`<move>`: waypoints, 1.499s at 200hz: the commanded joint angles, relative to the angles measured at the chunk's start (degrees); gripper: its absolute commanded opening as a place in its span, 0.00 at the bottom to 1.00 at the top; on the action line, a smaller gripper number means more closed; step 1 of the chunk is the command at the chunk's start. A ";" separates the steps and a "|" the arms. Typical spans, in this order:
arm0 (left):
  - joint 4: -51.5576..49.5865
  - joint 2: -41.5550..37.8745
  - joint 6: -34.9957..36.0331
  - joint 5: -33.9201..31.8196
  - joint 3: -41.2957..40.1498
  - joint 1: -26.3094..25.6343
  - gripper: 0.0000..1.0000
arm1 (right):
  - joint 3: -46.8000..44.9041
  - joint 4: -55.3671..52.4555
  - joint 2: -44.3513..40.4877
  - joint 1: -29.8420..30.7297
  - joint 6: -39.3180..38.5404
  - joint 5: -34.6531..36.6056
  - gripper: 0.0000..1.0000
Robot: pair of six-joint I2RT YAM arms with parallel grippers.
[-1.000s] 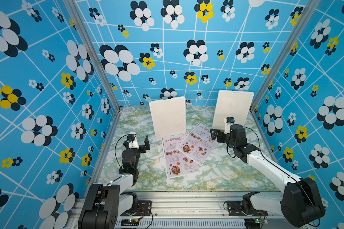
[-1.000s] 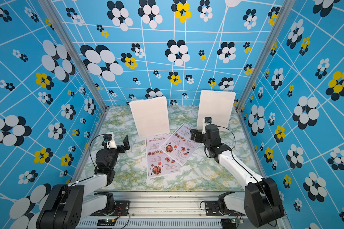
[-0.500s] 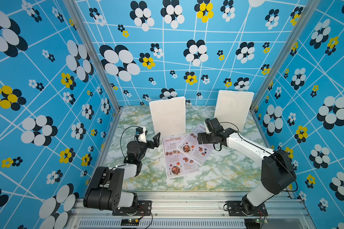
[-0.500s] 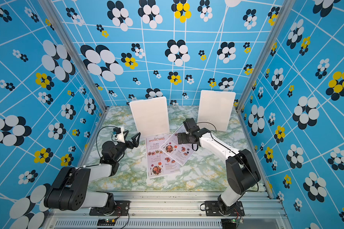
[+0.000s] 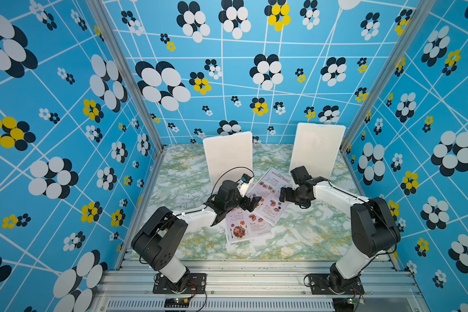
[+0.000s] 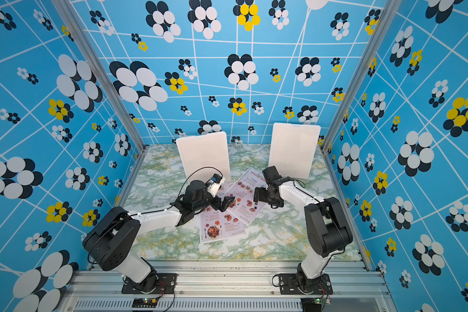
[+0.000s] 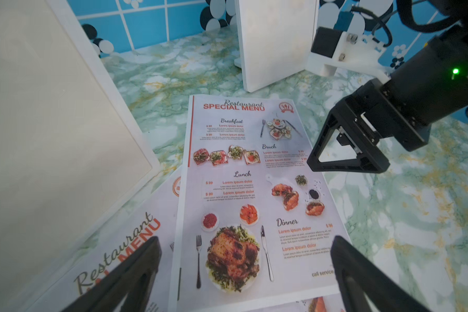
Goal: Insert the menus into the narrow rack
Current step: Pick up the menu from the center of the board.
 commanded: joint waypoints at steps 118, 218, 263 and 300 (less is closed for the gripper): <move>-1.81 19.03 -3.97 5.71 9.56 -0.64 1.00 | 6.67 1.72 11.04 -0.19 5.40 -4.93 0.99; -0.08 21.26 -6.11 7.84 9.23 -2.44 1.00 | 11.75 2.80 16.57 2.52 7.96 -6.58 0.98; 2.82 20.81 -7.72 8.97 7.53 -2.50 1.00 | 12.15 2.22 17.15 2.90 7.60 -5.44 0.78; 2.98 19.82 -7.39 8.75 6.59 -2.49 1.00 | 11.54 1.11 15.90 2.88 6.92 -3.94 0.62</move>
